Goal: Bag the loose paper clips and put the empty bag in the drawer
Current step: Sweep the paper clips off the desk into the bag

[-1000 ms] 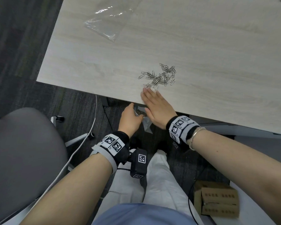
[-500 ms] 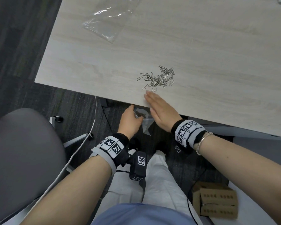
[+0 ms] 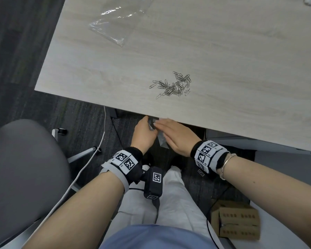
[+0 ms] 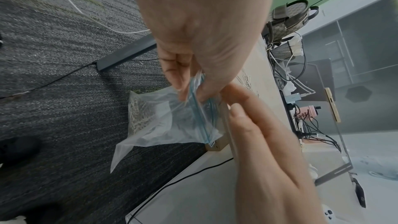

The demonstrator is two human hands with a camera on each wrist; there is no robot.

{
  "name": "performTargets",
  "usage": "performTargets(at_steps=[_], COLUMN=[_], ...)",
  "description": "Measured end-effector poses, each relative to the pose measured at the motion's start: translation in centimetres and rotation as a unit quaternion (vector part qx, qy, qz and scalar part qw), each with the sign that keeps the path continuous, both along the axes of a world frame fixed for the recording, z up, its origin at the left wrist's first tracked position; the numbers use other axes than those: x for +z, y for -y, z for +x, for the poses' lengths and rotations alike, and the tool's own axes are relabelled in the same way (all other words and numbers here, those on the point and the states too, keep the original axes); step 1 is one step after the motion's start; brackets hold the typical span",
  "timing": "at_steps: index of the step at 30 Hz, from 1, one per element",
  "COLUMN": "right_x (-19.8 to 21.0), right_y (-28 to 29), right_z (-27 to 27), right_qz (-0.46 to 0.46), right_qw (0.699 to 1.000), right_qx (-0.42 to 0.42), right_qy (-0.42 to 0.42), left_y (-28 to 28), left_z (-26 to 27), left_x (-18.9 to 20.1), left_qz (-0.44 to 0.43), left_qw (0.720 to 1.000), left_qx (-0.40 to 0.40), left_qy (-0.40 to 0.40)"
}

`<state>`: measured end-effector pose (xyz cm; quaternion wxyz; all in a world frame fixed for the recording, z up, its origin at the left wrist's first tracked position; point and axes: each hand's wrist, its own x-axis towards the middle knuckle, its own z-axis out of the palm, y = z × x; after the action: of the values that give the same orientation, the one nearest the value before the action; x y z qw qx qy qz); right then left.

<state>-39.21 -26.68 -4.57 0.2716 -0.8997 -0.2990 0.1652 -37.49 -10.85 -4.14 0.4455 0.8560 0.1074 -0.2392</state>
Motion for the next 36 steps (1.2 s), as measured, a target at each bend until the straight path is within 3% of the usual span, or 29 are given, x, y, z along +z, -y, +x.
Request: performTargets(at_steps=[2, 5, 9, 12, 20, 24, 30, 33, 36], right_x=[0.4, 0.9, 0.7, 0.3, 0.4, 0.5, 1.0, 1.6, 1.8], right_y=[0.3, 0.8, 2.0, 2.5, -1.1, -2.3, -2.0, -1.0, 1.3], right_z=[0.0, 2.1, 7.7, 11.2, 13.3, 12.0, 9.8, 8.9, 8.8], right_qz=[0.009, -0.019, -0.051, -0.048, -0.102, -0.137, -0.111, -0.083, -0.070], right_qw=[0.999, 0.991, 0.945, 0.917, 0.970, 0.982, 0.992, 0.995, 0.980], right_qx=[-0.017, -0.125, -0.322, -0.386, -0.206, -0.118, -0.033, -0.051, -0.187], right_qy=[0.030, 0.043, -0.032, -0.095, -0.076, -0.054, -0.041, -0.015, -0.012], left_y=[0.0, -0.1, -0.2, -0.3, -0.7, -0.9, -0.8, -0.6, -0.4], left_z=[0.0, 0.1, 0.2, 0.2, 0.2, 0.2, 0.1, 0.0, -0.1], left_x=[0.1, 0.3, 0.7, 0.8, 0.9, 0.7, 0.9, 1.0, 1.1], left_qz=[0.000, -0.002, 0.001, 0.012, -0.002, -0.017, -0.012, -0.007, 0.003], left_qw=[1.000, 1.000, 1.000, 1.000, 1.000, 1.000, 1.000, 1.000, 0.999], left_qx=[-0.002, -0.002, -0.005, -0.006, -0.014, -0.010, -0.013, -0.022, -0.031], left_qy=[0.000, 0.000, -0.004, -0.011, -0.004, -0.004, 0.000, -0.003, -0.011])
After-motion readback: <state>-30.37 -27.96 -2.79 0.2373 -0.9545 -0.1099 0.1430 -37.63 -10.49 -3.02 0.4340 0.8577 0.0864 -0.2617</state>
